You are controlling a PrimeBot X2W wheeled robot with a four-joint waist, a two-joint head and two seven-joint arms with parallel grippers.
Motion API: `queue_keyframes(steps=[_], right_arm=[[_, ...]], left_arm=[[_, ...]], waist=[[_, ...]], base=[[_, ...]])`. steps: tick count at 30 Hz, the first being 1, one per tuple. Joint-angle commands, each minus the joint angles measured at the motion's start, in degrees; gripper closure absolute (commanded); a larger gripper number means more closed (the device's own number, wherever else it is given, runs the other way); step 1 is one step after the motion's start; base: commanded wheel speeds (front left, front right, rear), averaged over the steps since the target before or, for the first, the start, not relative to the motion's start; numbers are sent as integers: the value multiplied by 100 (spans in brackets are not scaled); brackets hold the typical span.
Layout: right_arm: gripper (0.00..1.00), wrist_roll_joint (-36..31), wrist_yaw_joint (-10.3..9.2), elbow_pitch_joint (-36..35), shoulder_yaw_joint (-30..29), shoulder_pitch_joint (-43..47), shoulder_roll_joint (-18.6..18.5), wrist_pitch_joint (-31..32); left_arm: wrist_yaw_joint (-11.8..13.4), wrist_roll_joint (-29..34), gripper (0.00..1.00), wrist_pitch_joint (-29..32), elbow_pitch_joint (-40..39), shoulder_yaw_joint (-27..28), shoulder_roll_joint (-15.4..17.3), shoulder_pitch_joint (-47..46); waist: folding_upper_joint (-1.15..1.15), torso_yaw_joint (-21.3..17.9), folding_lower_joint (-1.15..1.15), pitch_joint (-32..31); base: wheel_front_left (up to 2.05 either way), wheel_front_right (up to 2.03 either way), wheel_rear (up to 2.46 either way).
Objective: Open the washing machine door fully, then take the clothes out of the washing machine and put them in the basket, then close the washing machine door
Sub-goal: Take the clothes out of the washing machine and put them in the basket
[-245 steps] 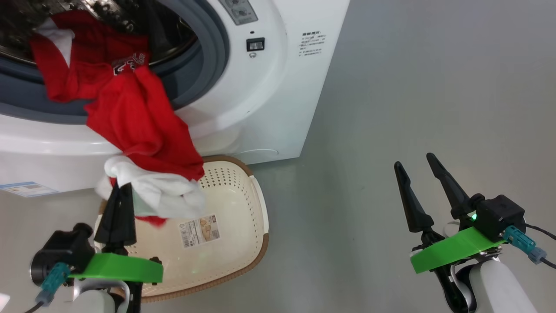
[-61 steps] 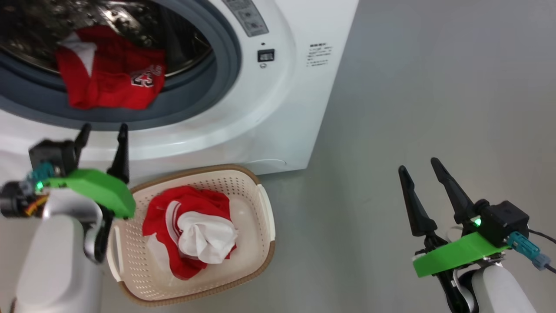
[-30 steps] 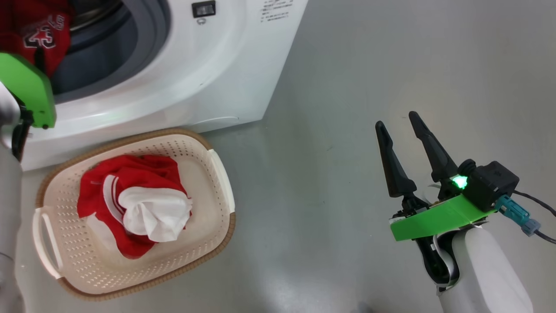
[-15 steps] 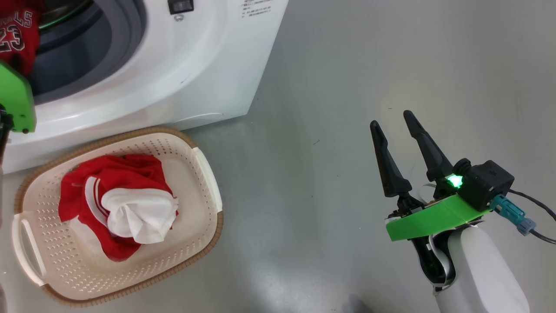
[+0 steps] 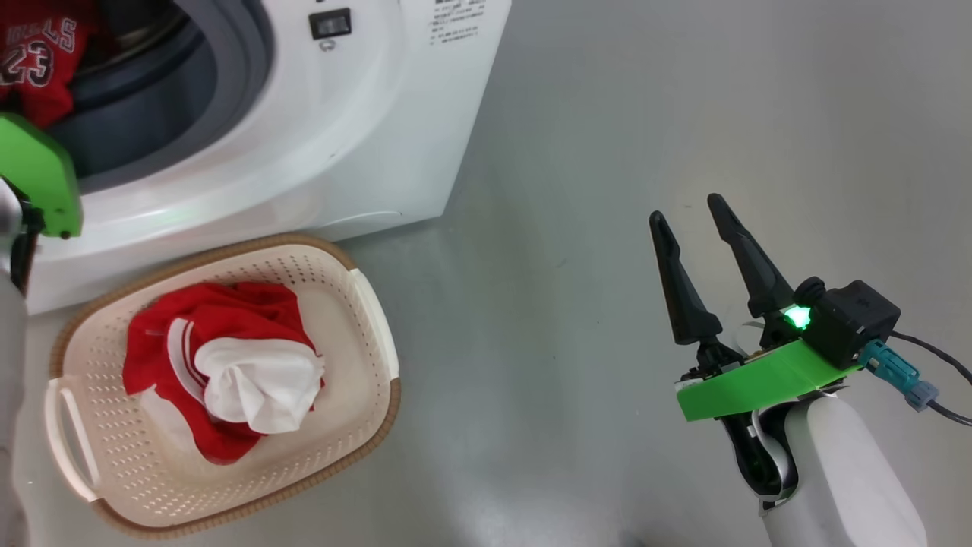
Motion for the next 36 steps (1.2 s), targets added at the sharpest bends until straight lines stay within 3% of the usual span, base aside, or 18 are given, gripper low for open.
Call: queue_keyframes(steps=[1,9,14,28,36], right_arm=[[0,-23,9,-113,67,92,-3,-26],[0,-41,9,-48,43,316,-141,-26],[0,-49,9,-57,-5,459,-222,-26],[0,-52,9,-83,-54,703,-351,-26],[0,-52,9,-101,-84,745,-365,-26]], left_arm=[[17,-69,100,-180,-100,55,207,48],[-22,-344,100,-1154,-122,164,5,518],[-51,-576,100,-1419,-539,316,-111,850],[20,-811,100,-1435,-3979,933,-306,2492],[-11,-785,100,-1435,-5433,1202,-506,3116]], waist=[[0,81,0,-115],[0,323,0,-592],[0,499,0,-809],[0,859,0,-1084],[0,968,0,-1095]], base=[[0,0,0],[0,0,0],[0,0,0],[0,0,0],[0,0,0]])
